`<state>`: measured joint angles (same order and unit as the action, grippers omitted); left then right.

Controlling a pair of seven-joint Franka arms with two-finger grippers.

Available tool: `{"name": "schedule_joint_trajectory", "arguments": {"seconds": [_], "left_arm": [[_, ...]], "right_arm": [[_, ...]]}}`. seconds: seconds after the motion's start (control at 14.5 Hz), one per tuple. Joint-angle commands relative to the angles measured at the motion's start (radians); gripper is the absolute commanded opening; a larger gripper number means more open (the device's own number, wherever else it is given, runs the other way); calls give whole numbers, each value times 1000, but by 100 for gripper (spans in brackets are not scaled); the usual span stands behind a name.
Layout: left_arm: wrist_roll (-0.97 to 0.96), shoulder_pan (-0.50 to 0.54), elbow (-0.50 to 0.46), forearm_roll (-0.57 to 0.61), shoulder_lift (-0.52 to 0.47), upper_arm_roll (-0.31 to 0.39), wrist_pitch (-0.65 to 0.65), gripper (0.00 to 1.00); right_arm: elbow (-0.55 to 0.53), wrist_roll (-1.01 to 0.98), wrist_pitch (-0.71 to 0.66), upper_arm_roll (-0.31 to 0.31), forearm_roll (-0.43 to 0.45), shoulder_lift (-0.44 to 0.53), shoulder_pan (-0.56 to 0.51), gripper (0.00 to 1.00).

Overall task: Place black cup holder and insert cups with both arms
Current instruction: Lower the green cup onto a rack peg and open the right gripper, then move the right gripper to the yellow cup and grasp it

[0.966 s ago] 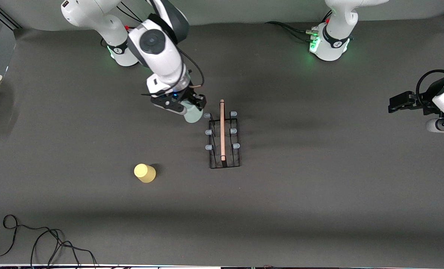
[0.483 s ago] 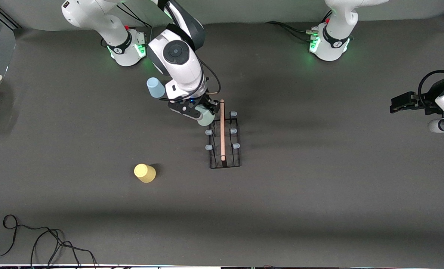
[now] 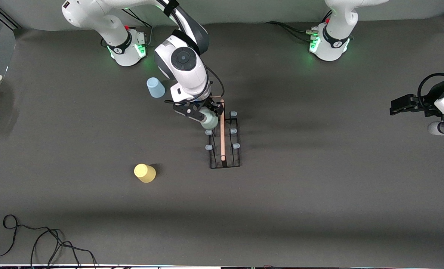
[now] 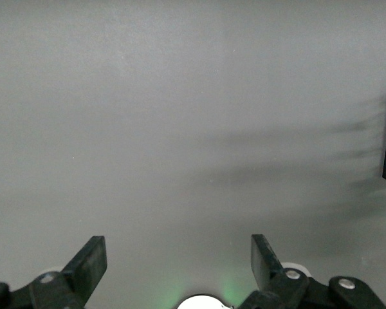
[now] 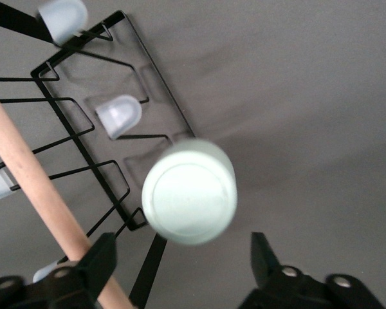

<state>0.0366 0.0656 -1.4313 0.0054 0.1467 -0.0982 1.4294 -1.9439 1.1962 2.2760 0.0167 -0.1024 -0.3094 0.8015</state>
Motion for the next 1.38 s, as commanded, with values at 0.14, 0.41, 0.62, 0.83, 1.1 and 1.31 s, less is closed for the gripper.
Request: {"name": "schedule_joint_trajectory", "arguments": {"seconds": [0.14,0.41,0.62,0.83,1.1,1.31], "left_arm": [[-18,-3,-12,19,4,-3,29,100],[-18,-4,-12,19,4,-3,29,100],[-20,-4,-14,19,8,-3,32,100],[-20,2,-24,21,8,-3,48,100],[-20,2,-24,22,8,-2,48,100],[-18,0,-24,24,7,-3,46,100]], "right_arm": [[36,13,-10,19,4,10,5,100],[36,-131,-15,106,4,41,1,100],[36,-321,-15,211,1,39,-1,100],[36,-562,-10,322,-11,14,-17,100],[71,-739,-3,328,-13,-57,-137,100],[114,-825,13,327,-13,-132,-202,100]]}}
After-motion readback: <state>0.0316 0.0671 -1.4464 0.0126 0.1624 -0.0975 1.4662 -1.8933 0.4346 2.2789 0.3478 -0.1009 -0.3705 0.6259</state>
